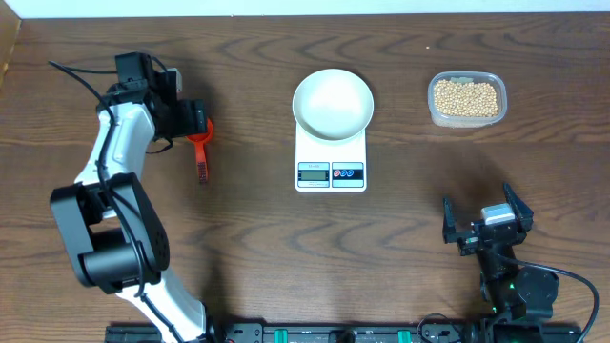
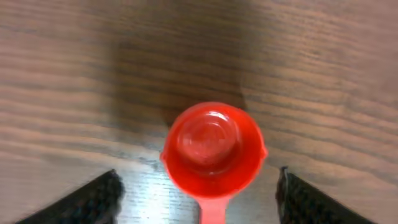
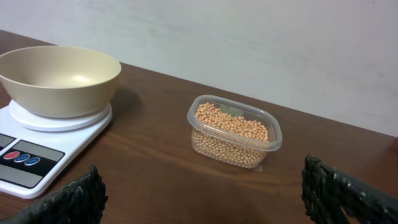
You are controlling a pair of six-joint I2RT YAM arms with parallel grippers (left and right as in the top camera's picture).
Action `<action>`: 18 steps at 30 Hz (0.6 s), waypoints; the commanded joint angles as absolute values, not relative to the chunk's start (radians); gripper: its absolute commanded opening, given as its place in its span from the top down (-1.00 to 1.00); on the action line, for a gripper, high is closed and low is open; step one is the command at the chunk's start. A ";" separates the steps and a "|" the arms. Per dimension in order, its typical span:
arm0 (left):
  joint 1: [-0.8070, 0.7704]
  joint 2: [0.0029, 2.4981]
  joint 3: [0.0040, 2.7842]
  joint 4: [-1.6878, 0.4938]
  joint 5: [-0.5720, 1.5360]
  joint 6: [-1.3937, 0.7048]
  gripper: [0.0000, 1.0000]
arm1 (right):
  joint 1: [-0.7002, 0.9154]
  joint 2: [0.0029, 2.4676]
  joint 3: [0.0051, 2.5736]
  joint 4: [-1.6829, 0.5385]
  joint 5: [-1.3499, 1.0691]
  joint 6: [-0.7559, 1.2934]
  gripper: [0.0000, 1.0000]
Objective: Scoop item into bowl and weigh 50g on scale
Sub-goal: 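Reach the left gripper down to the red scoop and grasp its bowl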
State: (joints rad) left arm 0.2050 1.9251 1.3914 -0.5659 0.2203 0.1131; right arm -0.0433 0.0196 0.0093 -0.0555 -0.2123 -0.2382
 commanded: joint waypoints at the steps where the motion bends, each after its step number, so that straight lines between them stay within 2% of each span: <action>1: 0.208 1.983 1.411 -0.526 0.228 0.095 -0.39 | -0.038 0.019 0.006 -0.057 -0.215 -0.225 -0.98; 4: 0.208 2.013 1.411 -0.496 0.228 0.079 -0.16 | -0.038 0.019 0.006 -0.057 -0.215 -0.225 -0.99; 10: 0.208 2.049 1.411 -0.475 0.224 0.073 -0.10 | -0.038 0.019 0.006 -0.057 -0.215 -0.225 -0.99; 13: 0.208 2.055 1.411 -0.474 0.224 0.073 0.10 | -0.038 0.019 0.006 -0.057 -0.215 -0.225 -0.99; 14: 0.208 2.055 1.411 -0.473 0.224 0.072 0.22 | -0.038 0.019 0.006 -0.057 -0.215 -0.225 -0.99; 18: 0.208 2.055 1.411 -0.472 0.224 0.069 0.39 | -0.038 0.019 0.006 -0.057 -0.215 -0.225 -0.98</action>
